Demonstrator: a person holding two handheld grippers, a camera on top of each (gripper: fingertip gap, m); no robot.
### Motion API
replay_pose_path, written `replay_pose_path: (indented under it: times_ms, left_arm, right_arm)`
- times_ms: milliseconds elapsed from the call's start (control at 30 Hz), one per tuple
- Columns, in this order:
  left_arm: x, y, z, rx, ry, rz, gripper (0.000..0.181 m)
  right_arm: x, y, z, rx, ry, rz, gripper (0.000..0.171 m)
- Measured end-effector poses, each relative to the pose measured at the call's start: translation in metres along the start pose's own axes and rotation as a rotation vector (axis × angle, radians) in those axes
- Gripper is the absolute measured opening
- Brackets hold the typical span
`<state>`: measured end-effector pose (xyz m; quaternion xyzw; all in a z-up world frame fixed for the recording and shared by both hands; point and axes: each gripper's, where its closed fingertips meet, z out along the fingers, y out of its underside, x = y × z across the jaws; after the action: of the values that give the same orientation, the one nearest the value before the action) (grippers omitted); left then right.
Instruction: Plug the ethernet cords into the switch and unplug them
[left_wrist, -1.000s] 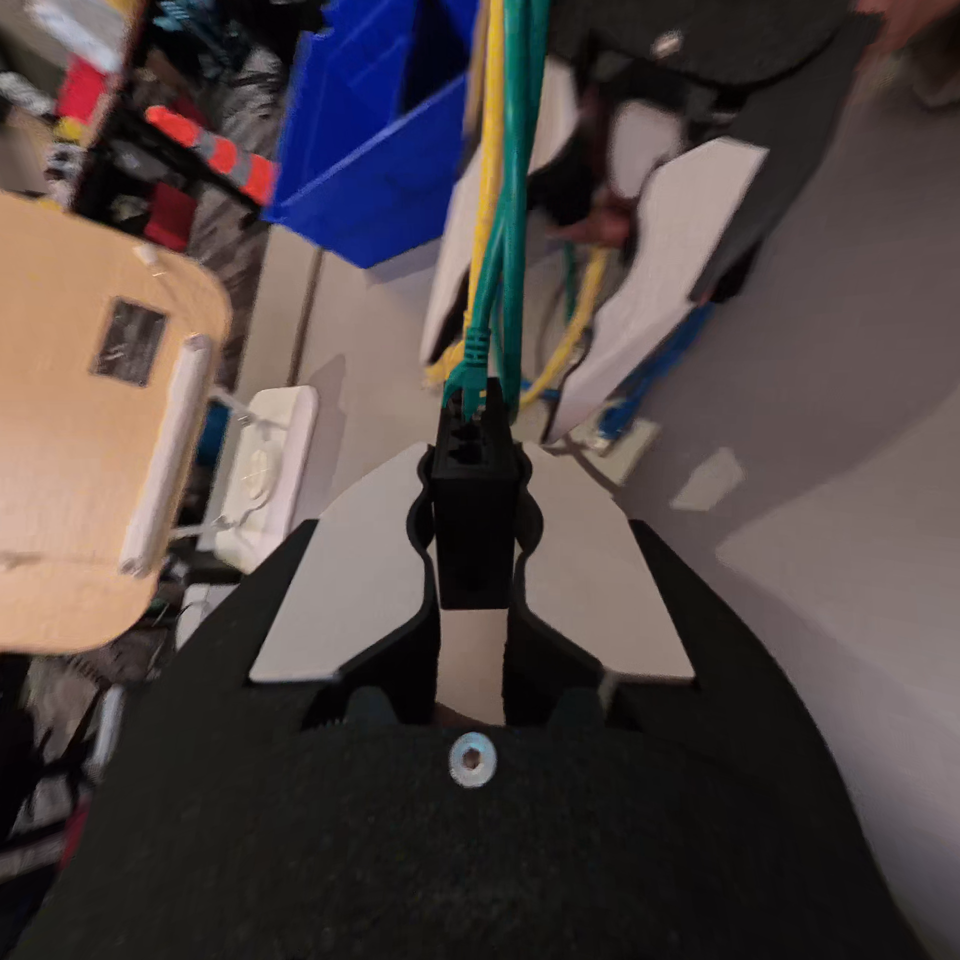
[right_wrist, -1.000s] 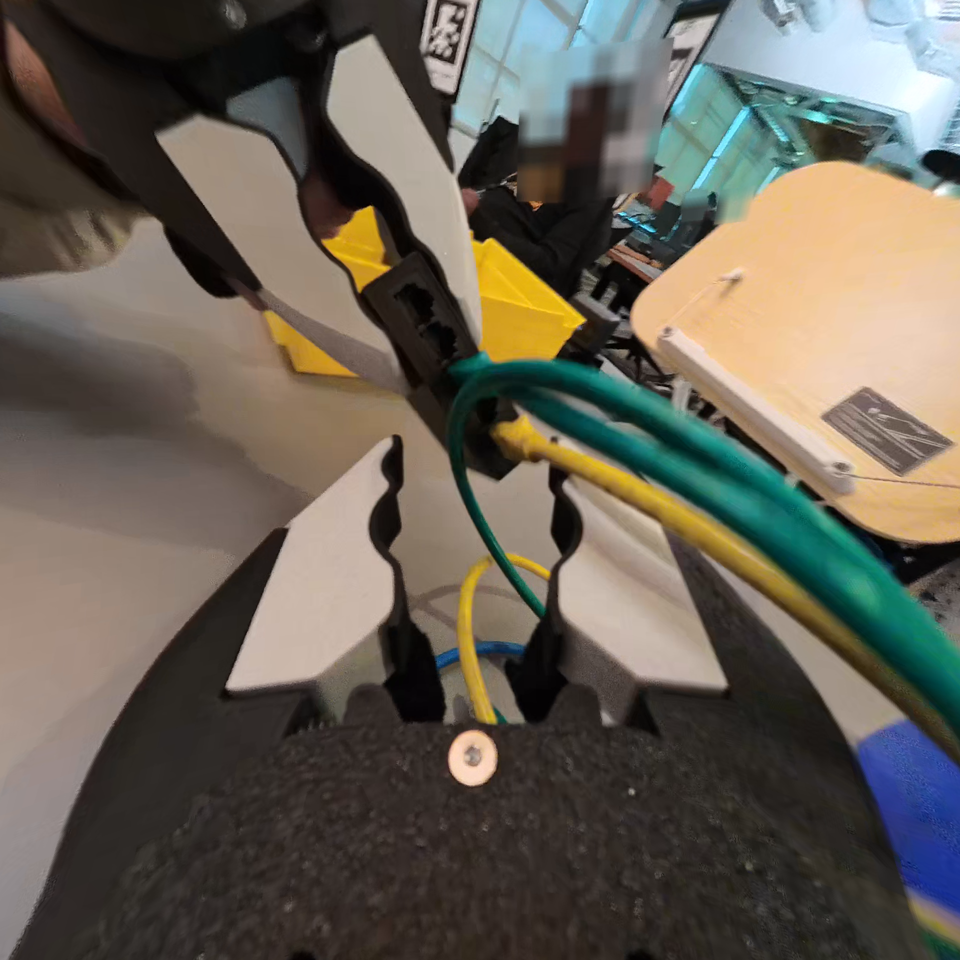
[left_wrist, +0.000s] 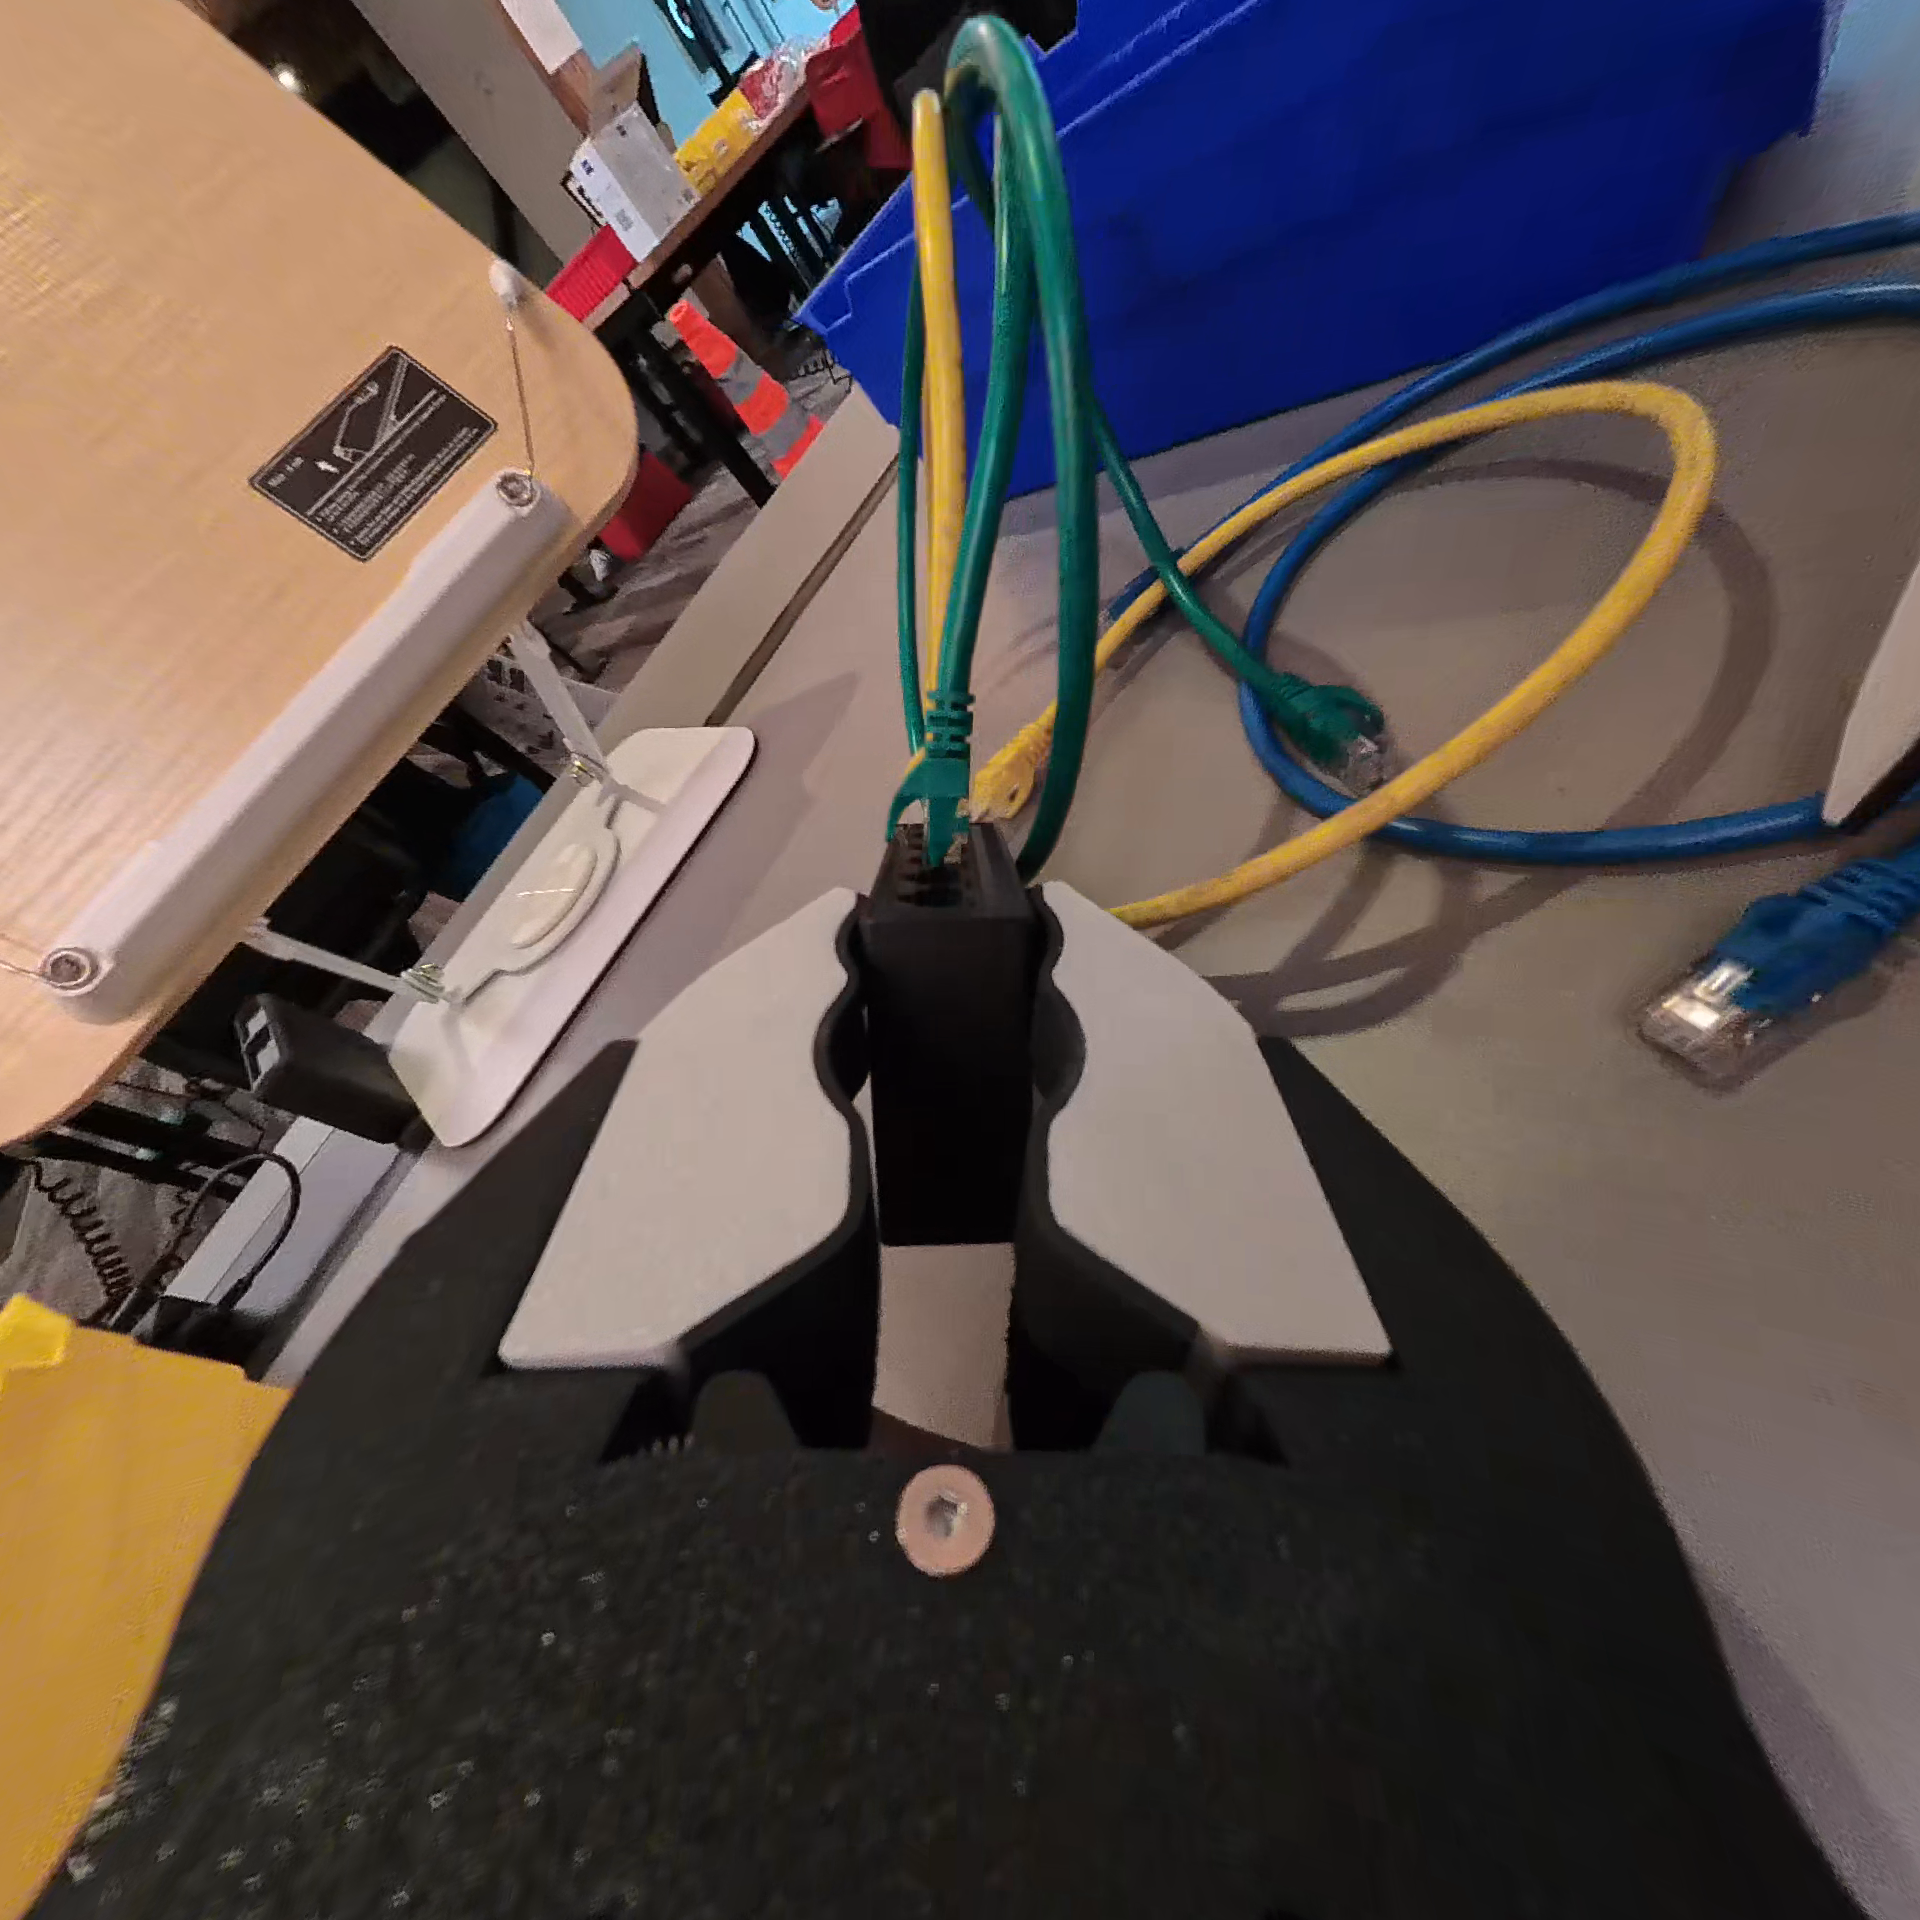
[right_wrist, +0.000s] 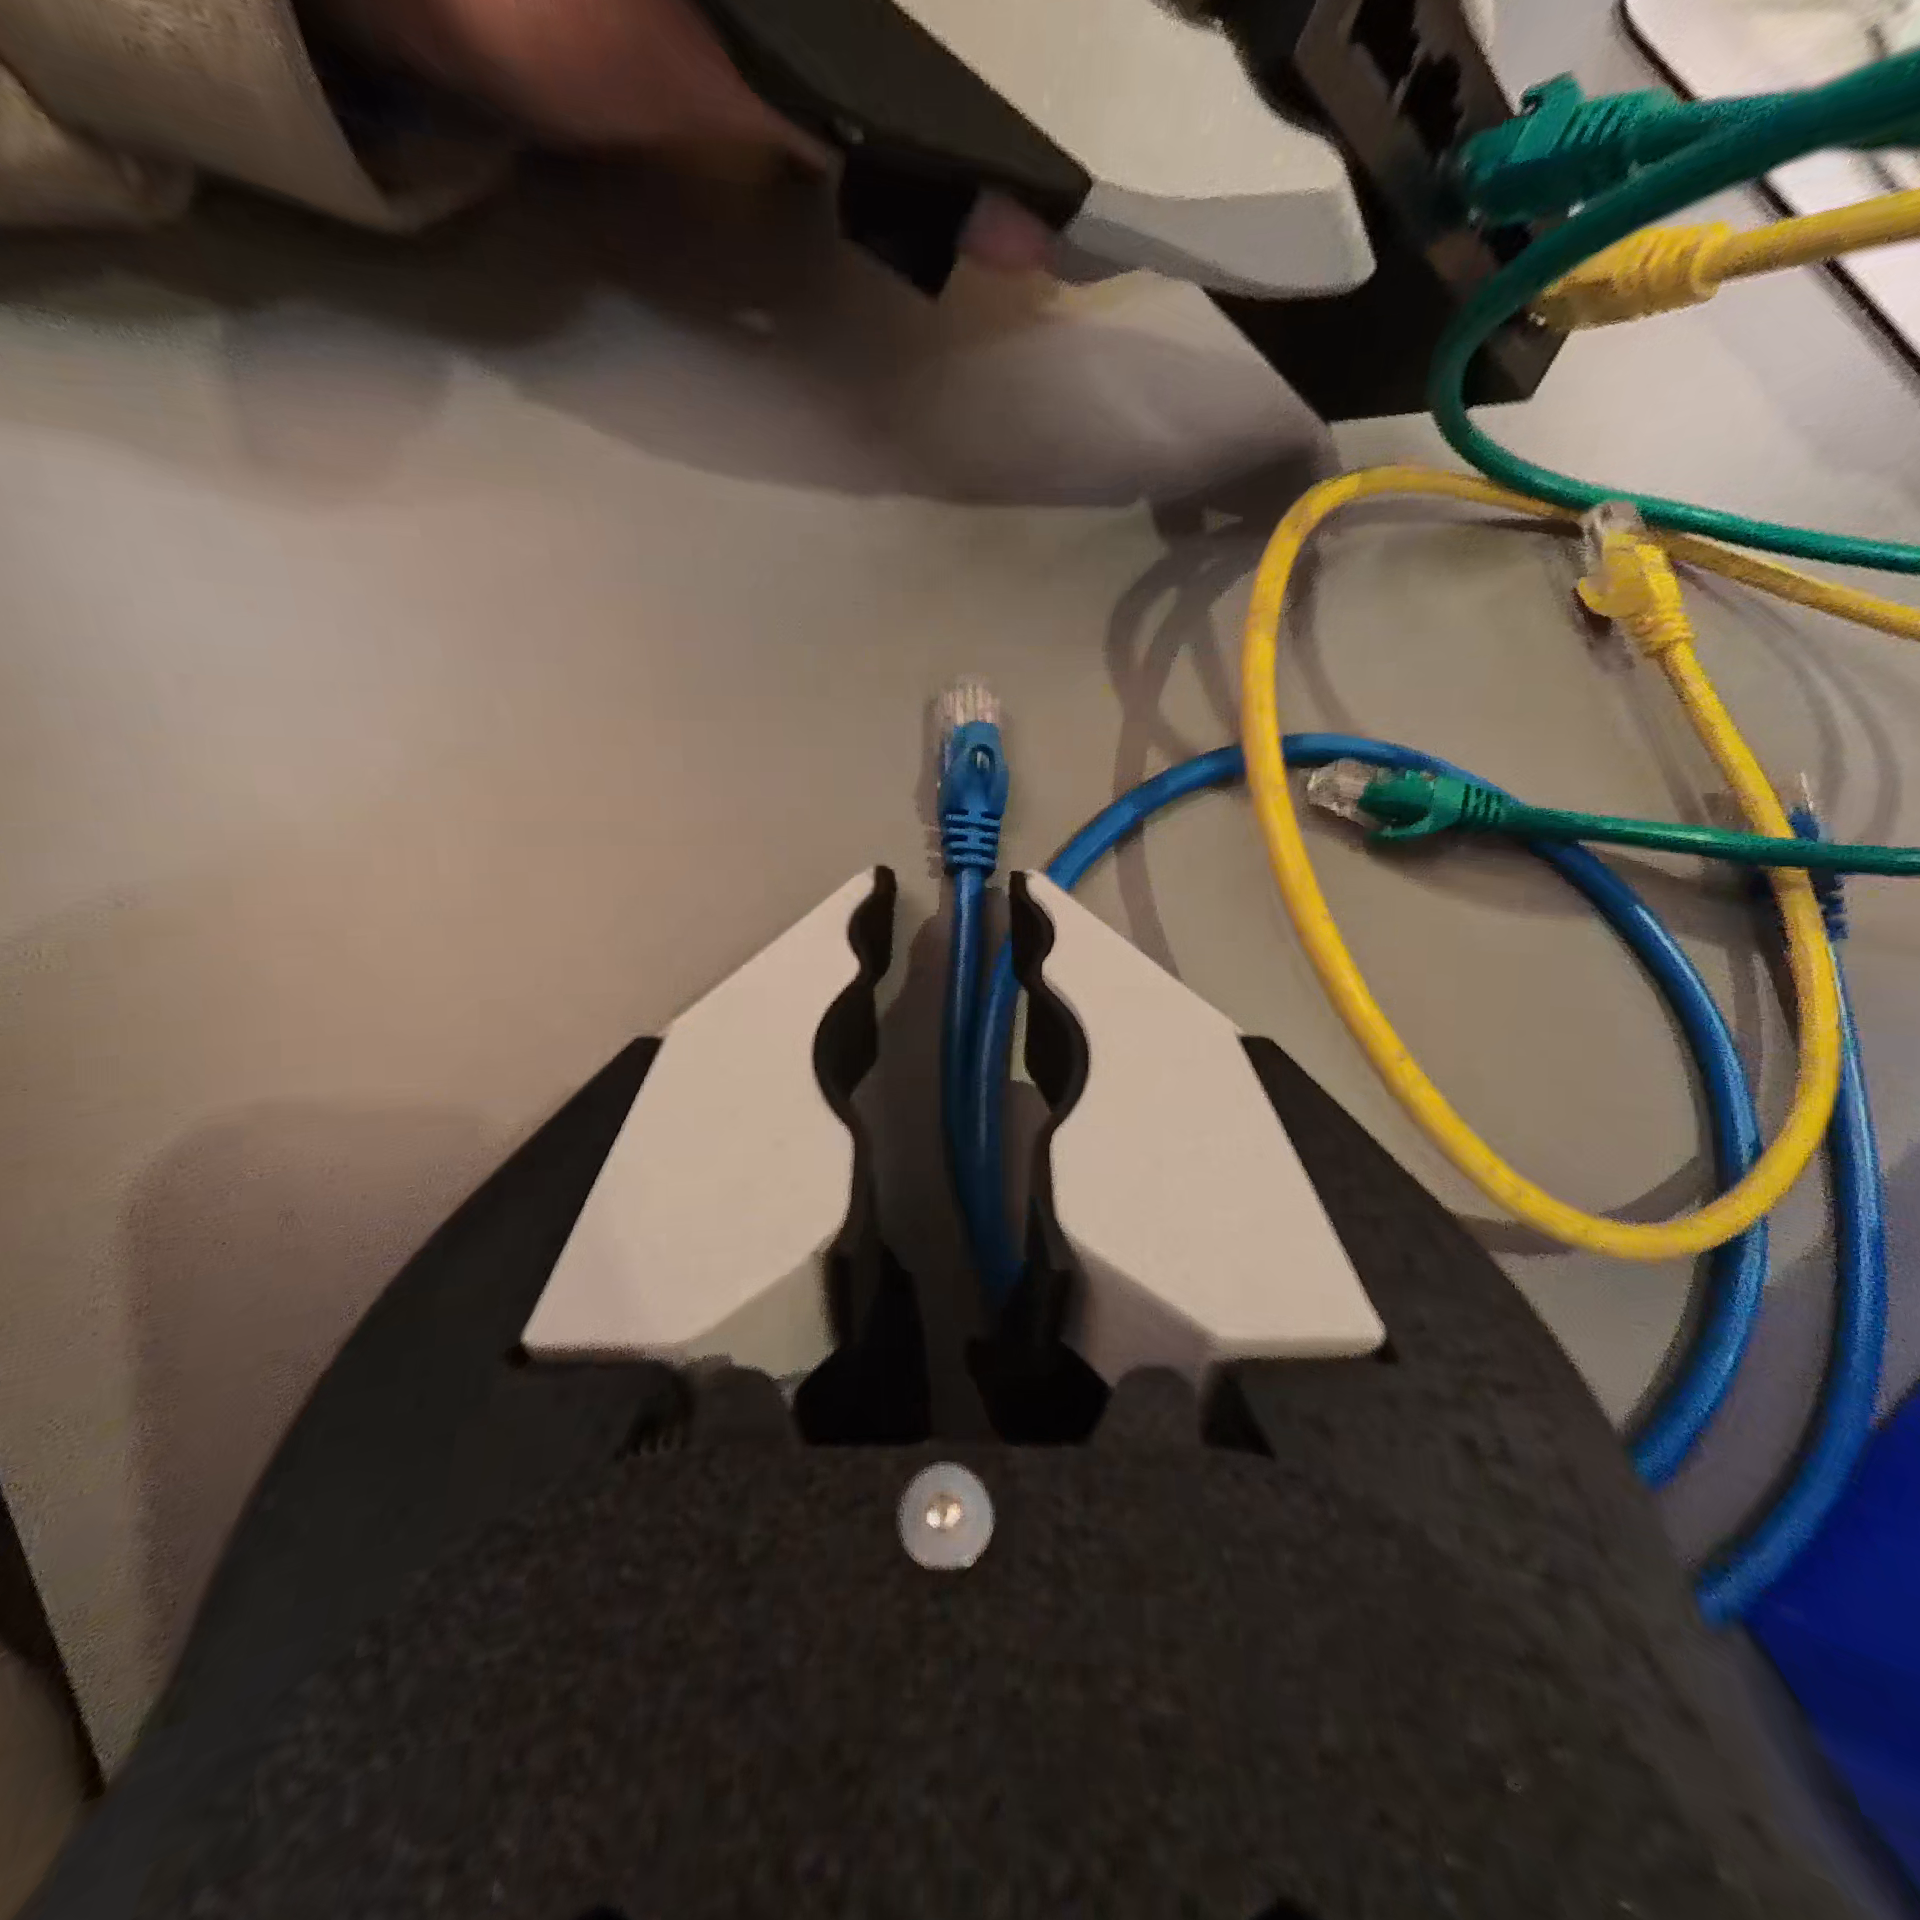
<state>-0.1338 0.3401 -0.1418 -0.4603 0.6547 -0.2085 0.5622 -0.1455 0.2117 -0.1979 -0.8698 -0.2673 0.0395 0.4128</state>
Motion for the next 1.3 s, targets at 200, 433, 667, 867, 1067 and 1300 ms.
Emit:
replay_pose_path:
  times_ms: [200, 433, 667, 867, 1067, 1300]
  left_arm:
    - [0.006, 0.002, 0.001, -0.024, -0.007, 0.071, 0.026]
    - [0.005, 0.001, -0.002, -0.028, -0.040, 0.156, 0.026]
    - [0.014, -0.018, -0.009, 0.024, -0.115, 0.416, 0.027]
    - [0.026, -0.036, -0.019, 0.071, -0.199, 0.693, 0.027]
    - [0.034, -0.039, -0.019, 0.073, -0.195, 0.739, 0.027]
    - [0.042, -0.038, -0.018, 0.070, -0.173, 0.769, 0.027]
  right_arm:
    - [0.000, 0.005, 0.000, -0.006, -0.005, -0.045, 0.005]
    - [-0.006, -0.026, -0.039, 0.059, -0.161, 0.035, 0.004]
    - [0.031, -0.066, -0.084, -0.050, 0.000, -0.042, 0.004]
    - [0.035, -0.069, -0.045, -0.204, -0.041, 0.007, 0.004]
    - [0.034, -0.059, -0.036, -0.257, -0.026, -0.005, 0.004]
    - [0.029, -0.049, -0.032, -0.310, -0.043, -0.064, 0.004]
